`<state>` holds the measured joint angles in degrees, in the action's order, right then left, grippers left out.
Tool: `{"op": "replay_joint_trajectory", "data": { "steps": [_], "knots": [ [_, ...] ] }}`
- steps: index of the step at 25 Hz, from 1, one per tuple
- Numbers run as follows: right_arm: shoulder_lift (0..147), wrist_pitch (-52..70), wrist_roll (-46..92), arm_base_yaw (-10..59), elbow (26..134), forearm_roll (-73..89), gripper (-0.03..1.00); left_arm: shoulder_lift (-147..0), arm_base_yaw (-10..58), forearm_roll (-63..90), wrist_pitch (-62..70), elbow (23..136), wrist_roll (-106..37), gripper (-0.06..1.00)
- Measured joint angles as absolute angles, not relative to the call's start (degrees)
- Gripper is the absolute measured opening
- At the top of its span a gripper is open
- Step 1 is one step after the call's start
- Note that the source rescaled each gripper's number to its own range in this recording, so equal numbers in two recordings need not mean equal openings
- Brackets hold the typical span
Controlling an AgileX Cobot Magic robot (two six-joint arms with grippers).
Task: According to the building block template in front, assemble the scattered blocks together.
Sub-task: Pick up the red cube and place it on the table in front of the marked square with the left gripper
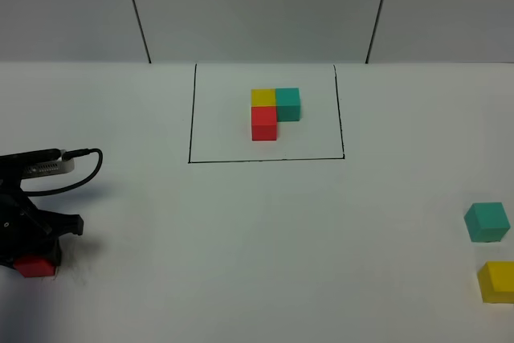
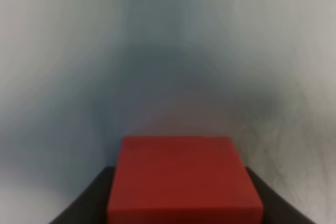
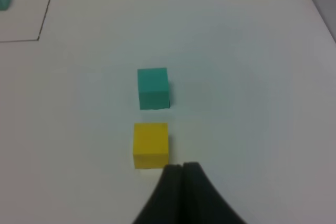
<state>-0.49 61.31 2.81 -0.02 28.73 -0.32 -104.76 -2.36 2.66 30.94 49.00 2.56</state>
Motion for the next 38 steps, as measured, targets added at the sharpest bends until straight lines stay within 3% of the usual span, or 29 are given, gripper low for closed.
{"op": "replay_joint_trajectory", "data": {
  "steps": [24, 32, 38],
  "knots": [
    [-0.5, 61.3, 2.8, 0.0, 28.7, -0.3, 0.0, -104.1, -2.4, 2.5, 31.8, 49.6, 2.4, 0.65],
    [-0.5, 61.3, 2.8, 0.0, 28.7, -0.3, 0.0, -98.8, -2.4, 2.6, 40.0, 54.7, 0.6, 0.65],
    [-0.5, 61.3, 2.8, 0.0, 28.7, -0.3, 0.0, -98.3, -1.5, 5.0, 47.4, 57.1, -11.0, 0.65]
  ]
}}
